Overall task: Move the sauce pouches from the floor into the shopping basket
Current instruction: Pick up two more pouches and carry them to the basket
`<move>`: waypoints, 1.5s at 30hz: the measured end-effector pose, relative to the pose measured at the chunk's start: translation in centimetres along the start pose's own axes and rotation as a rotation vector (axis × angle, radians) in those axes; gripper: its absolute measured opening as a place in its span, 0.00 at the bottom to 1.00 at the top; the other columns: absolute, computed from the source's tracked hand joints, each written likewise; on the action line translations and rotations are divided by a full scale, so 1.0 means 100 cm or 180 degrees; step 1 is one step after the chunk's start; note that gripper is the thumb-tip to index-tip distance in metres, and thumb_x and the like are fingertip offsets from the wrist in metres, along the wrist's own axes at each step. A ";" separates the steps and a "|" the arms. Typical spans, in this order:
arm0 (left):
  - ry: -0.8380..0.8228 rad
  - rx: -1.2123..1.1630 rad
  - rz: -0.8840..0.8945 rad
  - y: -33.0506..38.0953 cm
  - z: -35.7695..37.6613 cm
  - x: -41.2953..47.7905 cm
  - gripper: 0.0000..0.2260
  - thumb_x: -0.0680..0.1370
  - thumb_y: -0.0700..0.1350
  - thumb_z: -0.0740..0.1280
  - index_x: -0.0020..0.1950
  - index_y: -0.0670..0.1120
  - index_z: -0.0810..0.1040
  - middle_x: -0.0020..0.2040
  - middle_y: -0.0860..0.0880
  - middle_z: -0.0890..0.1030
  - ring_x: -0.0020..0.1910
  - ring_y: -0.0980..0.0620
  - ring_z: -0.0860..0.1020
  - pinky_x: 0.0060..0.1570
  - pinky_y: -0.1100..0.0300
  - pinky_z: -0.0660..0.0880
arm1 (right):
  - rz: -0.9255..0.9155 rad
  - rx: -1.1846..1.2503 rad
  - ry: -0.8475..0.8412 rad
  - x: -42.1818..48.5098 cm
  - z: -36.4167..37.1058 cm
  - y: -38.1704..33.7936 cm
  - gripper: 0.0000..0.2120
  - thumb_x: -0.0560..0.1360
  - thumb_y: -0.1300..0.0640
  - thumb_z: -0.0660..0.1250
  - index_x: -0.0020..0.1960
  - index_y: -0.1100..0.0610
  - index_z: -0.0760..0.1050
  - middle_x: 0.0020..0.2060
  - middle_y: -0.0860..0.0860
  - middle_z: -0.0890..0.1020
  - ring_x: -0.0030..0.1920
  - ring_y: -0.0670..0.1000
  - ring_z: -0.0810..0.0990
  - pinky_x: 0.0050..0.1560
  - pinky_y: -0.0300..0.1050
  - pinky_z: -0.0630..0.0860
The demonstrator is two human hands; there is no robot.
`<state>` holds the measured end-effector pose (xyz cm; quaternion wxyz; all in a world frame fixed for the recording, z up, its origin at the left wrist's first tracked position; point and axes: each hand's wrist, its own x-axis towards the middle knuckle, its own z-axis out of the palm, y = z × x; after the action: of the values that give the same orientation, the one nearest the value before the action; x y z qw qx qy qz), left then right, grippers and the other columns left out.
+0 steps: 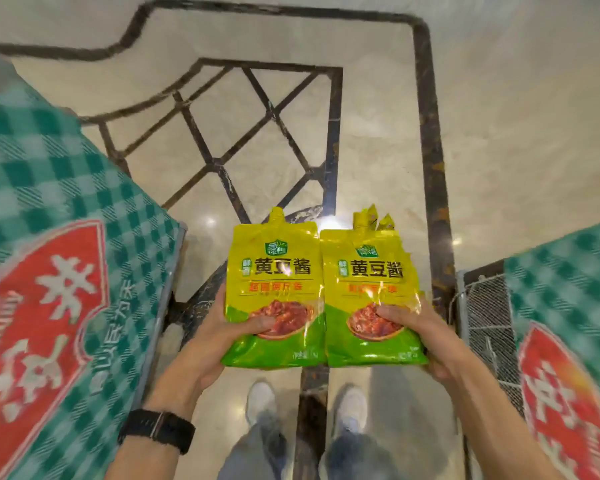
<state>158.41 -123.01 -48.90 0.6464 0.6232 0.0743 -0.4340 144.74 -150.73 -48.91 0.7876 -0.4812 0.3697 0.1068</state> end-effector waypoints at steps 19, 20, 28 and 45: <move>-0.0175 0.0184 0.0586 0.186 0.132 -0.188 0.51 0.44 0.56 0.87 0.65 0.48 0.77 0.57 0.41 0.85 0.52 0.41 0.85 0.46 0.48 0.82 | -0.0885 0.0345 0.0012 -0.244 0.017 -0.155 0.53 0.43 0.49 0.87 0.66 0.58 0.74 0.55 0.61 0.84 0.52 0.62 0.85 0.42 0.52 0.83; -0.0204 0.0225 0.0622 0.188 0.139 -0.188 0.49 0.45 0.55 0.87 0.65 0.48 0.77 0.56 0.41 0.85 0.51 0.42 0.85 0.45 0.49 0.83 | -0.0883 0.0377 0.0032 -0.247 0.012 -0.156 0.54 0.43 0.50 0.87 0.67 0.58 0.73 0.56 0.61 0.84 0.53 0.63 0.84 0.43 0.54 0.84; -0.0770 0.0520 0.0506 0.202 0.190 -0.171 0.51 0.46 0.56 0.87 0.67 0.47 0.76 0.58 0.41 0.84 0.54 0.39 0.84 0.46 0.48 0.83 | -0.1120 0.0790 0.0443 -0.281 -0.023 -0.153 0.51 0.43 0.51 0.87 0.64 0.57 0.75 0.54 0.59 0.85 0.50 0.62 0.85 0.42 0.53 0.84; -0.2849 0.1561 -0.0020 0.218 0.287 -0.117 0.54 0.41 0.57 0.86 0.65 0.46 0.77 0.54 0.41 0.86 0.49 0.40 0.86 0.42 0.50 0.83 | -0.1833 0.2141 0.2400 -0.363 0.011 -0.072 0.40 0.53 0.60 0.83 0.63 0.63 0.75 0.54 0.62 0.84 0.47 0.60 0.86 0.45 0.55 0.84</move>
<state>152.73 -145.85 -19.26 0.4483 0.5094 -0.3120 -0.6650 123.53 -146.66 -18.88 0.7084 -0.2906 0.4925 -0.4138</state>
